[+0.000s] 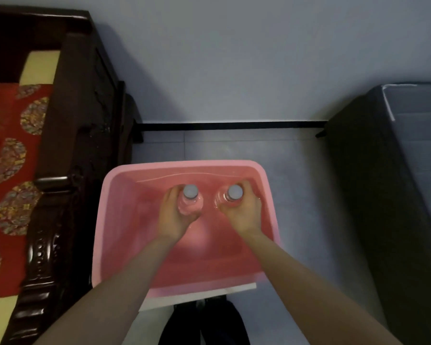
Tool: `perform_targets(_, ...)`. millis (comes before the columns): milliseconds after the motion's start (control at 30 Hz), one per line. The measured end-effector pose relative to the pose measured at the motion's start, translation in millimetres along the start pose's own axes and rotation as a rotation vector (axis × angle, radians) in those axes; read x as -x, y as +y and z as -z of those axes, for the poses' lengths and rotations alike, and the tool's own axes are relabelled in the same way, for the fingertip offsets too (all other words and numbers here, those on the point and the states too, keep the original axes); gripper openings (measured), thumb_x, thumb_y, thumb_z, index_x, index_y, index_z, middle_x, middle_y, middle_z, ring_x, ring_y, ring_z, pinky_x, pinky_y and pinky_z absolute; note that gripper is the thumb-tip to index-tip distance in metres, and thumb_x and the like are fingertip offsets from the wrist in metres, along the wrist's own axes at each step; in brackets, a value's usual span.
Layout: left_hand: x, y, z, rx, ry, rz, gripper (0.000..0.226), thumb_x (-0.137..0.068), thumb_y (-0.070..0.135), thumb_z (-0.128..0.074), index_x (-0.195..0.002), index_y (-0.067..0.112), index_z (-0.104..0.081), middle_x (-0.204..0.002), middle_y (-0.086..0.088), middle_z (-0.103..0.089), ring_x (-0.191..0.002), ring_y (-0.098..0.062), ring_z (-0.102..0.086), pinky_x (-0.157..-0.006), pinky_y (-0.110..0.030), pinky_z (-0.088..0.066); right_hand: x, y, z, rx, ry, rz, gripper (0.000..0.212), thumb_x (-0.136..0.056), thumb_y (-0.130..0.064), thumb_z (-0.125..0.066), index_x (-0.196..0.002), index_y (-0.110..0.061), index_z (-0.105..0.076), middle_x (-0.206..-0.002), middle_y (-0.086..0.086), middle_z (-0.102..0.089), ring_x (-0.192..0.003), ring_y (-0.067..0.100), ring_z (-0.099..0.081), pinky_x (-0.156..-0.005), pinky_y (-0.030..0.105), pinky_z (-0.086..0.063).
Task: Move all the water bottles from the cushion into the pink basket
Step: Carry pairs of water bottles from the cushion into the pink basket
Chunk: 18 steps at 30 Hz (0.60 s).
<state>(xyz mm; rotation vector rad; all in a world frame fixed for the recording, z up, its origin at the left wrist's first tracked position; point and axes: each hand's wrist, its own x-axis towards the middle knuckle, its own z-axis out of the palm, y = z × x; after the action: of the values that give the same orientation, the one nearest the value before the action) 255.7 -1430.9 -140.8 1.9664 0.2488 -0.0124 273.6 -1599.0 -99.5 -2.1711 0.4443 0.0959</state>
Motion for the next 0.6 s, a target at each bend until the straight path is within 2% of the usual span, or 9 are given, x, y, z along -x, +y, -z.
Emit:
perform_targets(133,-17.0,-17.2,-16.1,-0.083,0.024,-0.032,0.062,-0.054,0.008,-0.086,-0.110,0.012,-0.059,-0.107,-0.003,-0.060,-0.098,-0.021,-0.057,-0.080,-0.010,-0.036,-12.4,14.7,-22.4,-0.031,0.092,-0.086,0.040,-0.068,-0.028,-0.080,-0.099,-0.026,-0.055,-0.088,-0.007,-0.071,-0.085,0.020,-0.067,-0.077,0.029,-0.051)
perform_targets(200,-23.3,-23.1,-20.9,-0.080,0.030,-0.016,0.064,-0.054,0.007,-0.086,-0.112,0.012,-0.060,-0.109,-0.004,-0.061,-0.099,-0.021,-0.057,-0.081,-0.016,-0.038,-16.6,21.6,-30.5,-0.033,0.107,-0.088,0.040,-0.069,-0.023,-0.079,-0.101,-0.024,-0.056,-0.090,-0.007,-0.070,-0.085,0.019,-0.067,-0.073,0.021,-0.044)
perform_targets(267,-27.3,-28.5,-23.4,-0.053,0.030,-0.010,0.062,-0.055,0.015,-0.087,-0.111,0.017,-0.060,-0.108,0.001,-0.061,-0.098,-0.015,-0.058,-0.081,-0.021,-0.042,-18.5,26.0,-33.0,-0.039,0.087,-0.079,0.042,-0.066,-0.018,-0.081,-0.100,-0.025,-0.056,-0.087,-0.011,-0.067,-0.079,0.012,-0.063,-0.069,0.013,-0.037)
perform_targets(333,-28.5,-33.1,-24.4,-0.025,0.024,-0.036,0.059,-0.056,0.025,-0.085,-0.109,0.024,-0.059,-0.105,0.009,-0.060,-0.096,-0.007,-0.057,-0.081,-0.022,-0.044,-17.7,26.6,-31.3,-0.045,0.058,-0.066,0.044,-0.065,-0.017,-0.082,-0.096,-0.031,-0.053,-0.082,-0.020,-0.062,-0.068,-0.002,-0.055,-0.063,0.005,-0.034)
perform_targets(400,-30.2,-36.0,-26.5,-0.026,0.015,-0.077,0.060,-0.056,0.032,-0.084,-0.109,0.030,-0.056,-0.106,0.020,-0.057,-0.097,-0.006,-0.056,-0.082,-0.024,-0.044,-19.4,28.3,-30.8,-0.068,0.048,-0.051,0.045,-0.066,-0.018,-0.082,-0.094,-0.036,-0.051,-0.081,-0.025,-0.061,-0.070,-0.014,-0.056,-0.062,-0.002,-0.034)
perform_targets(433,-30.8,-37.4,-27.9,-0.024,0.012,-0.090,0.061,-0.055,0.031,-0.084,-0.109,0.031,-0.055,-0.107,0.023,-0.056,-0.099,-0.009,-0.056,-0.084,-0.026,-0.044,-20.6,28.9,-30.9,-0.079,0.049,-0.049,0.045,-0.067,-0.019,-0.082,-0.094,-0.037,-0.051,-0.082,-0.026,-0.062,-0.073,-0.018,-0.056,-0.063,-0.003,-0.034)
perform_targets(500,-31.8,-37.8,-32.3,-0.015,0.016,-0.107,0.062,-0.054,0.025,-0.086,-0.109,0.028,-0.056,-0.108,0.025,-0.055,-0.099,-0.014,-0.057,-0.085,-0.030,-0.045,-23.1,29.3,-30.8,-0.067,0.043,-0.053,0.044,-0.067,-0.022,-0.081,-0.095,-0.037,-0.051,-0.084,-0.025,-0.062,-0.074,-0.012,-0.057,-0.064,-0.003,-0.034)
perform_targets(600,-33.7,-37.4,-38.2,-0.008,0.019,-0.120,0.060,-0.054,0.019,-0.087,-0.107,0.023,-0.059,-0.106,0.021,-0.055,-0.098,-0.015,-0.055,-0.085,-0.029,-0.044,-24.0,27.2,-25.8,-0.010,0.020,-0.023,0.043,-0.071,-0.025,-0.078,-0.102,-0.035,-0.050,-0.088,-0.026,-0.060,-0.078,-0.004,-0.054,-0.066,0.008,-0.036)
